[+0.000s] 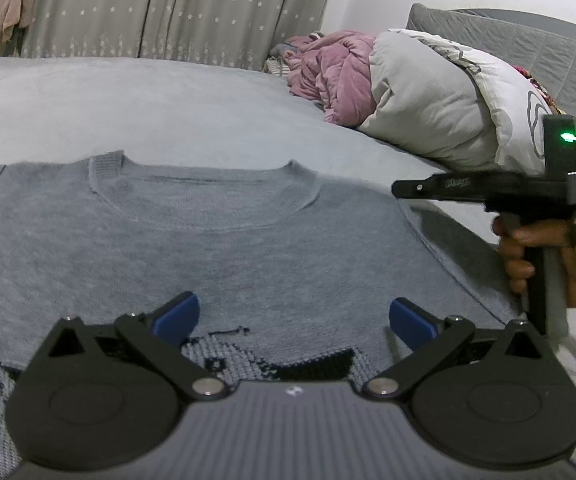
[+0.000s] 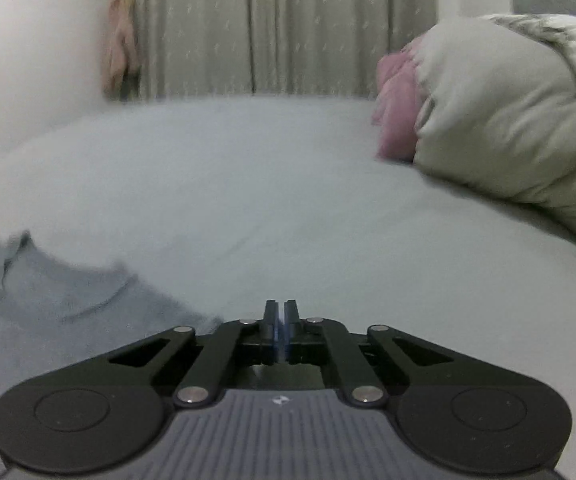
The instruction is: Fold clothes
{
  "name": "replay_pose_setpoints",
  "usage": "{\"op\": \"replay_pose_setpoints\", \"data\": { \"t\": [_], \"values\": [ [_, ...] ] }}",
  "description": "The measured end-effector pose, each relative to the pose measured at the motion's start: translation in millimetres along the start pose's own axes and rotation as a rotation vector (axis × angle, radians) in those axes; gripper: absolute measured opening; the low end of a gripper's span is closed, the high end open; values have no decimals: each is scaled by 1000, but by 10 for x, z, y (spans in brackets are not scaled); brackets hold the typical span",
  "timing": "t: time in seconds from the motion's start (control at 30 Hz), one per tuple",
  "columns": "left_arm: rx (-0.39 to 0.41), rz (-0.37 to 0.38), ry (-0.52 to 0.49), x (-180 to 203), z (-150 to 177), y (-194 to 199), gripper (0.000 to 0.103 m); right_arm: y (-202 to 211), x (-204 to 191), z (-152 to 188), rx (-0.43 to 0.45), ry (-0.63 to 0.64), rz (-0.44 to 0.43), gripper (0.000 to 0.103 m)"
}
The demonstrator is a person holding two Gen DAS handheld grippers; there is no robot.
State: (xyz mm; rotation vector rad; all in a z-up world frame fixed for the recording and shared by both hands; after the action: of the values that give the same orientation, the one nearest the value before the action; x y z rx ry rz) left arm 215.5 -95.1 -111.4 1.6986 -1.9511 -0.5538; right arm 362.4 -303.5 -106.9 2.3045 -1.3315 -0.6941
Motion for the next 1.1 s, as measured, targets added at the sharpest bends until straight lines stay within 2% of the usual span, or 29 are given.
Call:
{"op": "replay_pose_setpoints", "data": {
  "t": [0.07,0.17,0.37,0.53,0.63,0.67,0.73,0.77,0.87,0.97,1.03,1.1],
  "values": [
    [-1,-3,-3,5,0,-2,102,118,42,-28,34,-43,2,31],
    [-2,-9,-12,13,3,-4,102,447,224,-33,85,-125,-6,31],
    [-4,-14,-20,21,7,-11,102,1253,692,348,73,-211,16,31],
    [-6,-30,-40,33,11,-16,102,1260,750,476,25,-229,-8,33],
    [-7,-42,-56,53,18,-24,102,1108,669,553,-38,-209,-21,43],
    [-8,-47,-62,59,19,-27,102,1091,634,578,-53,-193,-9,42],
    [-10,-55,-70,70,19,-34,102,1070,515,610,-56,-127,3,9],
    [-10,-58,-75,72,22,-36,102,1110,474,607,-43,-113,1,4],
    [-12,-64,-84,85,25,-36,102,1269,381,576,21,-64,65,3],
    [-11,-64,-82,86,20,-41,102,1395,444,585,72,-40,221,4],
    [-11,-63,-81,84,20,-43,102,1279,509,631,27,-47,242,6],
    [-11,-64,-82,87,22,-41,102,1178,543,683,-14,-79,231,16]
  ]
}}
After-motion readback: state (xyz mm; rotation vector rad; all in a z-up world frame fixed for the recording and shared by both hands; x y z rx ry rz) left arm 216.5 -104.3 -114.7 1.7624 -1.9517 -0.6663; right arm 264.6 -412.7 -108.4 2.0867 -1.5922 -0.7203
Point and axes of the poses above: each gripper's, at about its wrist camera, not at the fingertips, and y roughly against the way its jaws point, x to its right, z to its underside, the point moved 6 cm from there along -y, roughly the way its jaws point, and after that the axes turned 14 degrees about -z, right-handed, at the moved point
